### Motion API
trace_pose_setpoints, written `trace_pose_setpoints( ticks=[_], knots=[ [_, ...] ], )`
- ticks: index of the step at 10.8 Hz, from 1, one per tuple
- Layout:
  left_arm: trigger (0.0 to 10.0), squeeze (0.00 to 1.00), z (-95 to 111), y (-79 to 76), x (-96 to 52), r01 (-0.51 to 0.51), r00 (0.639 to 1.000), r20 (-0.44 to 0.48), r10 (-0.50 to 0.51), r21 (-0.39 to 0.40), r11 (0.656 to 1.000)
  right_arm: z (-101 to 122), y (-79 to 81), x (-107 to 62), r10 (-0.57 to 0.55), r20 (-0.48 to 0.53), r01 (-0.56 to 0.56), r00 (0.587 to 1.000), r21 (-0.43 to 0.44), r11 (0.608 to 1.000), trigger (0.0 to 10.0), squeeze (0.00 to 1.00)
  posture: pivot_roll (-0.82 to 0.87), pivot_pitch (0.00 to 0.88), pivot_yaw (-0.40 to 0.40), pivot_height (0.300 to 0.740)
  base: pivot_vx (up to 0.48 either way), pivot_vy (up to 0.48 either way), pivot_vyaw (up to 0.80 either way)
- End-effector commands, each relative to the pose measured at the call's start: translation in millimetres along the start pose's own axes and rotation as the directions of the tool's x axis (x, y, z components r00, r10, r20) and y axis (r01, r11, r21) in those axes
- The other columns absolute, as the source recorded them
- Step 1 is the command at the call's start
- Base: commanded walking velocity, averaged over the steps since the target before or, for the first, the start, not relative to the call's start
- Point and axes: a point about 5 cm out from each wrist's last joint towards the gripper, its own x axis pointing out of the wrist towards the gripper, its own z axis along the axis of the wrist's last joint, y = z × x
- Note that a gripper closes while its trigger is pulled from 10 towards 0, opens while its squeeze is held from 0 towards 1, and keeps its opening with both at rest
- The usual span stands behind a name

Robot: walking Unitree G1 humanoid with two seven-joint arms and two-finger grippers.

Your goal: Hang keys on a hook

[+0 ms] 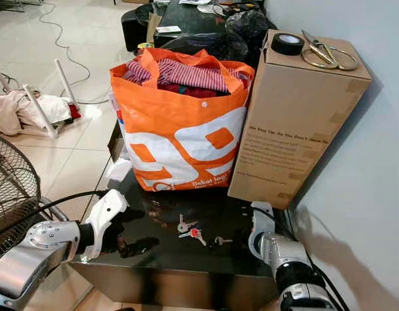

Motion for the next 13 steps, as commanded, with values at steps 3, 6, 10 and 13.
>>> trace_pose_setpoints(
  ticks=[3,6,10,13],
  knots=[
    [10.0,0.0,5,1.7,-0.3,0.008,1.0,0.001,-0.008,0.018,1.0,-1,2.8,1.4,0.011,-0.005,-0.011,1.0,0.015,1.0,0.0,0.0,-0.03,0.0,-0.026,0.74,0.0,0.0,0.0],
    [10.0,0.0,6,2.4,0.1,0.004,1.0,0.002,-0.004,0.021,1.0,-2,5.3,2.7,0.02,-0.016,-0.02,1.0,0.021,1.0,0.0,0.0,-0.02,0.0,-0.027,0.74,0.0,0.0,0.0],
    [10.0,0.0,8,4.9,0.8,-0.001,1.0,0.007,0.001,0.025,1.0,4,5.2,1.3,0.046,0.059,-0.05,0.997,0.072,0.996,0.0,0.0,-0.03,0.0,-0.018,0.74,0.0,0.0,0.0],
    [10.0,0.0,13,5.8,5.2,-0.067,0.995,0.07,0.066,0.013,0.998,10,-3.1,-7.8,0.037,0.11,-0.047,0.993,0.089,0.995,0.0,0.0,-0.04,0.0,0.011,0.74,0.0,0.0,0.0]
  ],
)
